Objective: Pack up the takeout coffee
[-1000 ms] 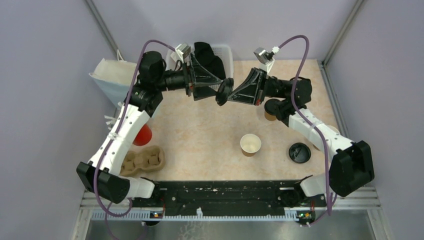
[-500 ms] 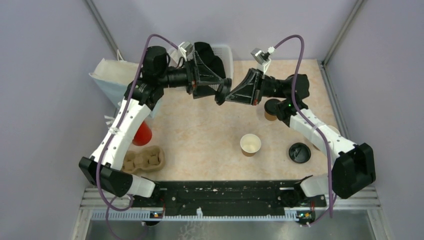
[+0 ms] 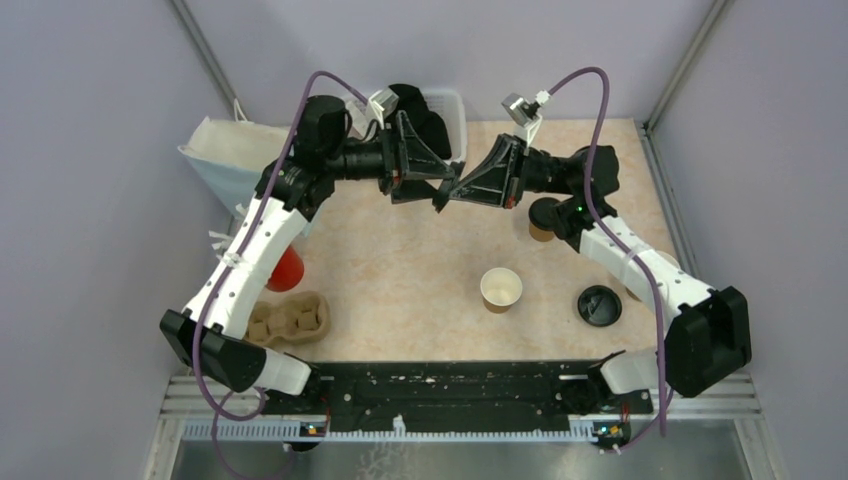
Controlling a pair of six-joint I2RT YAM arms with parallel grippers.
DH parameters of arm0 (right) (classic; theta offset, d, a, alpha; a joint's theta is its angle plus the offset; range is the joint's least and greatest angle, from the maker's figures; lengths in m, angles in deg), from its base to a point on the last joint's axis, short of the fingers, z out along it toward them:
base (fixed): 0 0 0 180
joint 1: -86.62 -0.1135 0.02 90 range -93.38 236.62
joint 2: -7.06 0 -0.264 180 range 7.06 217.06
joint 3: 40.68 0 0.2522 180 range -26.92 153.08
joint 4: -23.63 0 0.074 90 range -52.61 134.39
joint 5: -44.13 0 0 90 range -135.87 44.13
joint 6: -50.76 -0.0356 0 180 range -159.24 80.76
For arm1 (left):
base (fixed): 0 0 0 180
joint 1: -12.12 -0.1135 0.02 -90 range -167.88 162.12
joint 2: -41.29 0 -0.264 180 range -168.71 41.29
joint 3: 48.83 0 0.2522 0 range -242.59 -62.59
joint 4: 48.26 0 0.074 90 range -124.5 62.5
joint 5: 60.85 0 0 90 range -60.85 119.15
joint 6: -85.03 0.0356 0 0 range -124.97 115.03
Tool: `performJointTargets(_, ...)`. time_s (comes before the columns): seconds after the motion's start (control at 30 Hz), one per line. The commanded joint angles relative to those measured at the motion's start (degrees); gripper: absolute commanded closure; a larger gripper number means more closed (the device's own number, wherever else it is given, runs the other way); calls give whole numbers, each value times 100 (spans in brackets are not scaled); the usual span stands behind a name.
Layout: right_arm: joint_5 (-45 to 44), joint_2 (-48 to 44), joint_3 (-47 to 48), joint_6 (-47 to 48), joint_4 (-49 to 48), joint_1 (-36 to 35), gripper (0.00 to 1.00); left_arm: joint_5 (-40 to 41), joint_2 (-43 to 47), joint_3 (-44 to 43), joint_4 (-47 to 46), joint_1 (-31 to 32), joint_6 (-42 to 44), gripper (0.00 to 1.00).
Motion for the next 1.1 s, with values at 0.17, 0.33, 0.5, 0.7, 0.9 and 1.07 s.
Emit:
performJointTargets(0.17, -57, -60, 195, 154, -64, -29, 100, -79, 39, -249, -127, 53, 7, 15)
performJointTargets(0.33, -90, -57, 156, 112, -114, -26, 100, -35, 138, -76, -351, 51, -98, 21)
performJointTargets(0.5, -148, -89, 120, 132, -21, -31, 89, 29, 162, -48, -327, 58, -55, 22)
performJointTargets(0.7, -1212, -888, 295, 1949, 3446, 105, 27, 394, 174, -12, 103, 51, 561, 20)
performJointTargets(0.9, -5693, -2017, 1511, 4504, 9422, 408, 11, 1686, 106, -19, 669, 506, 1765, 20)
performJointTargets(1.07, -7813, -2553, 2264, 5055, 10975, 426, 10, 3152, -244, 80, 771, 1759, 2727, 21)
